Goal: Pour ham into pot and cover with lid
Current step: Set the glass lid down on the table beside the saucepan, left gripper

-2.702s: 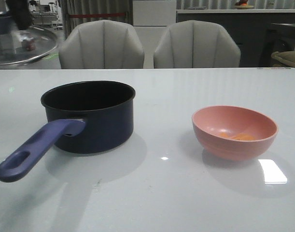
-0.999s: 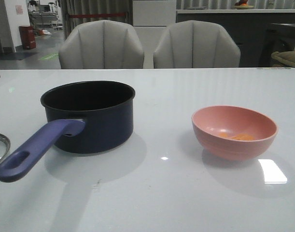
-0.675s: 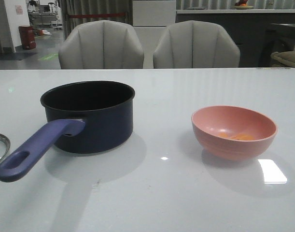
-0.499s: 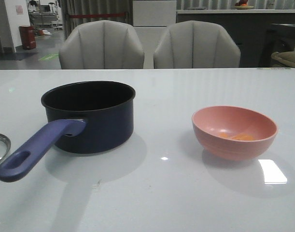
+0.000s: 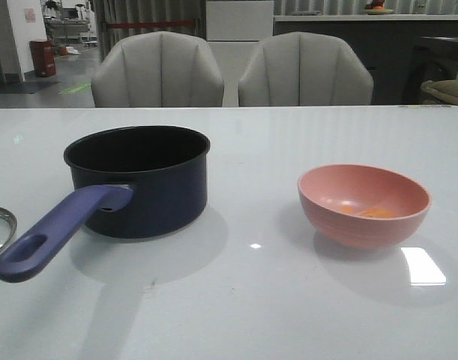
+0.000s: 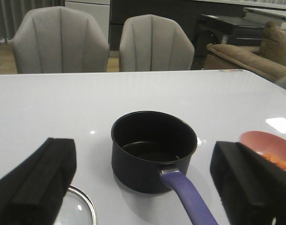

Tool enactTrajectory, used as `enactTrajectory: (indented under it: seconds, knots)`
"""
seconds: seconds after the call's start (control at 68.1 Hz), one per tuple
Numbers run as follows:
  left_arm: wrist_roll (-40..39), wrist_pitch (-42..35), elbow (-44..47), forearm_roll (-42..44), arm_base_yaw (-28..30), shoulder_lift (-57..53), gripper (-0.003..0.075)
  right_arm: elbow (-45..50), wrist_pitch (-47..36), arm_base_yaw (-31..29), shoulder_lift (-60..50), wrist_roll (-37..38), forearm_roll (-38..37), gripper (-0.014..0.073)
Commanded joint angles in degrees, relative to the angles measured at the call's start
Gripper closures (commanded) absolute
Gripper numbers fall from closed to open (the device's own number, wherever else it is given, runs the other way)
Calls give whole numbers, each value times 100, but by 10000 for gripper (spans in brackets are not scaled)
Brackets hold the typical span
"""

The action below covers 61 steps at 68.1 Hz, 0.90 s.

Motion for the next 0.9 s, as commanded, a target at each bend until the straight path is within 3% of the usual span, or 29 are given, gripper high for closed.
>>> enactTrajectory:
  seconds: [0.0, 0.132, 0.235, 0.411, 0.749, 0.881]
  knots:
    - [0, -489, -25, -167, -175, -110, 104, -34, -561, -45, -113, -5, -108, 432]
    - [0, -515, 64, -169, -239, -135, 104, -199, -682, -45, -78, 46, 42, 432]
    - [0, -597, 66, -169, -275, -135, 104, -715, 62, -40, 307, 74, 491, 432]
    - [0, -612, 66, -169, -275, -135, 104, -1634, 772, -40, 1453, 49, 518, 432]
    - [0, -612, 66, -169, -275, -135, 104, -1899, 639, -40, 2709, 49, 631, 432]
    - [0, -612, 66, -169, -275, -135, 104, -2264, 1023, -40, 3403, 49, 658, 377]
